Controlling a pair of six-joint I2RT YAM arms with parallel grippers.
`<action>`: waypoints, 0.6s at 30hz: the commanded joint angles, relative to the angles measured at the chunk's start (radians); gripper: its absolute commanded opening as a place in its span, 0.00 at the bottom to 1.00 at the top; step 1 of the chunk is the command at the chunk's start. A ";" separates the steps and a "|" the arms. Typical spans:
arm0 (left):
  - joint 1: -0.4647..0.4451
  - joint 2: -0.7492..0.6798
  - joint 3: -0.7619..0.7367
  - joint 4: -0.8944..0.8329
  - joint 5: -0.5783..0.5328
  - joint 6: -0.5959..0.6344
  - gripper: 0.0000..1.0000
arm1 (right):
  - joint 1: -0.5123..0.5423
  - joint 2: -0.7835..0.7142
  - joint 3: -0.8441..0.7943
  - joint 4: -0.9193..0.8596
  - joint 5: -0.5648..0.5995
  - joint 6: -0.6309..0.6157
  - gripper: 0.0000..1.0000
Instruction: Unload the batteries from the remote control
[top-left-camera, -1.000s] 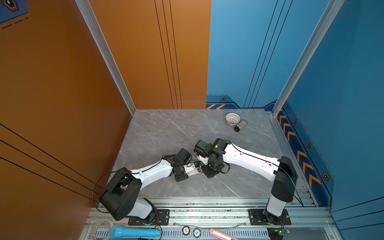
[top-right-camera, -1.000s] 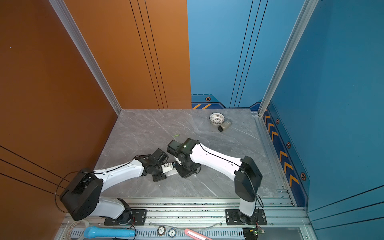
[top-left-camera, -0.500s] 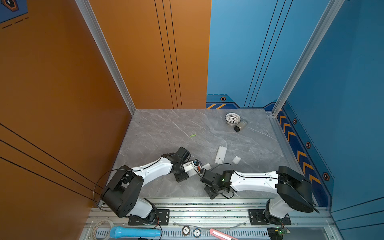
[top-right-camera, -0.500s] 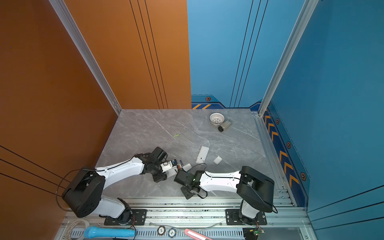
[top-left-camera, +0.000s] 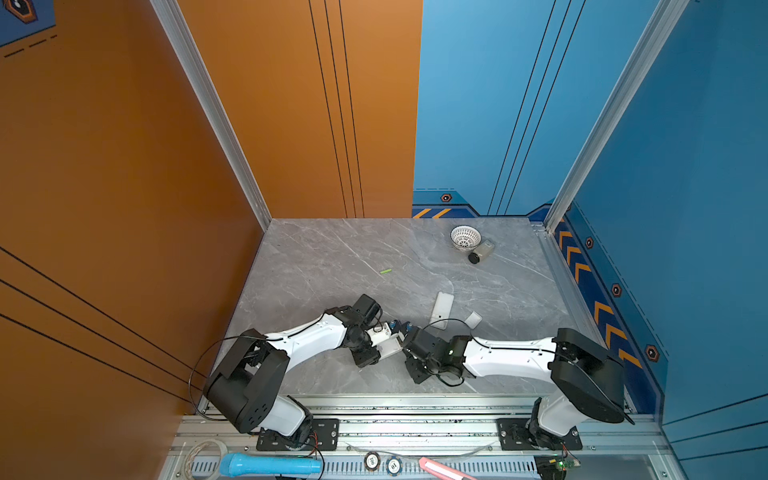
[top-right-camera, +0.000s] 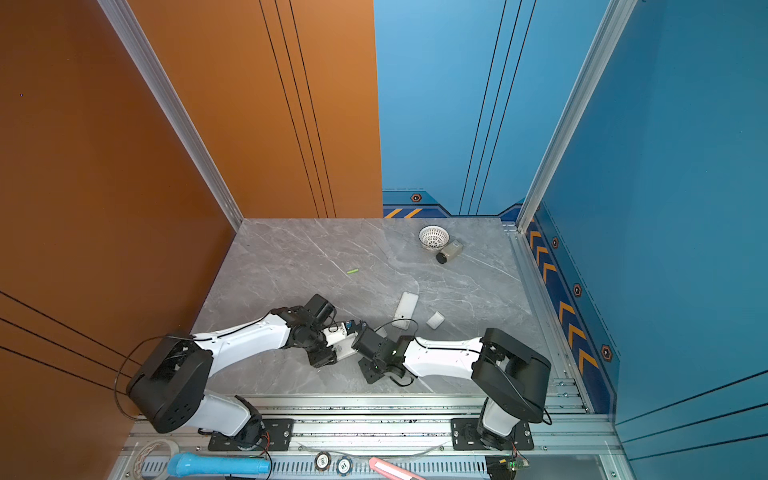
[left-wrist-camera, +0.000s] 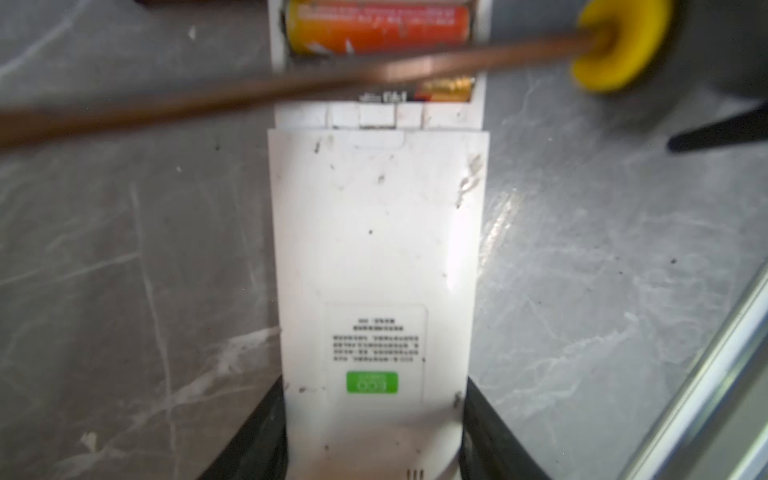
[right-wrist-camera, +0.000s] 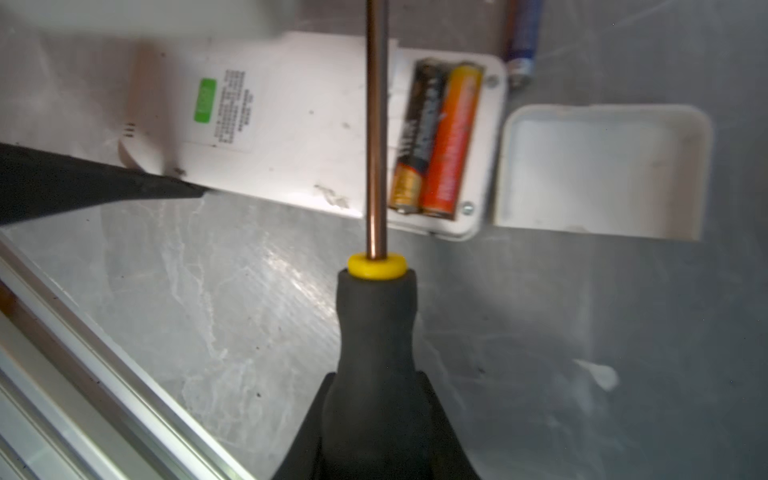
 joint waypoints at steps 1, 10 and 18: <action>0.025 -0.003 0.016 -0.039 -0.040 0.004 0.29 | -0.049 -0.049 0.060 -0.162 -0.052 -0.060 0.00; 0.134 -0.218 0.101 -0.042 0.012 -0.146 0.85 | -0.189 -0.086 0.161 -0.378 -0.120 -0.188 0.00; 0.163 -0.386 0.175 0.046 0.179 -0.539 0.98 | -0.244 -0.069 0.259 -0.406 -0.163 -0.289 0.00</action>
